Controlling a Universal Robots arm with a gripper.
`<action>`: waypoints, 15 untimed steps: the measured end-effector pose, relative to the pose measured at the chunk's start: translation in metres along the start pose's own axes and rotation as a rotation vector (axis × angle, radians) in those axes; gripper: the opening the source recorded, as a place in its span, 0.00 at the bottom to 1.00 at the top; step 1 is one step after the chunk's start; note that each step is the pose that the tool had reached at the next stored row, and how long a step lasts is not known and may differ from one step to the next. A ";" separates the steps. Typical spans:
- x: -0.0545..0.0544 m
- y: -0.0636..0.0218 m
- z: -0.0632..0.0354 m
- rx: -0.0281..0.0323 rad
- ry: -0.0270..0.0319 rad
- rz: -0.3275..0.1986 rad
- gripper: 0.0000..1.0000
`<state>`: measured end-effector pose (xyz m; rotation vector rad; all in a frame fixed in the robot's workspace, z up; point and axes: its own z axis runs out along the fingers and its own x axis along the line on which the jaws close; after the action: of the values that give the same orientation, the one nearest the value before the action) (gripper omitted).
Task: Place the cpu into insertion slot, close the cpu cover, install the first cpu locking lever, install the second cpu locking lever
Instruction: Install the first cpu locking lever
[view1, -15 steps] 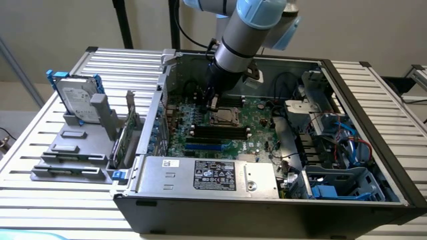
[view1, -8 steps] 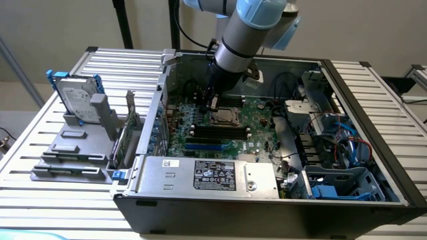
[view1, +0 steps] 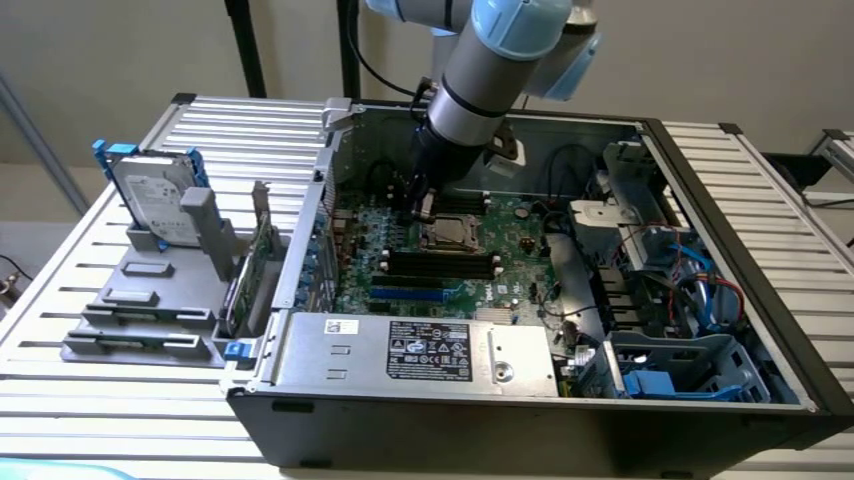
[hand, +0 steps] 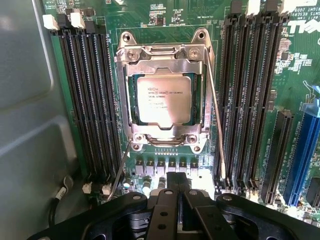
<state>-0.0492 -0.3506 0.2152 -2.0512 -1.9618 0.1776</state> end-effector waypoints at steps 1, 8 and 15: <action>-0.001 -0.0023 0.0007 0.0001 0.0018 -0.001 0.11; -0.003 -0.0192 0.0007 0.0007 0.0291 0.000 0.11; -0.003 -0.0228 -0.0034 -0.0061 0.0692 0.052 0.11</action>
<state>-0.0702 -0.3532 0.2248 -2.0850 -1.8716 0.1104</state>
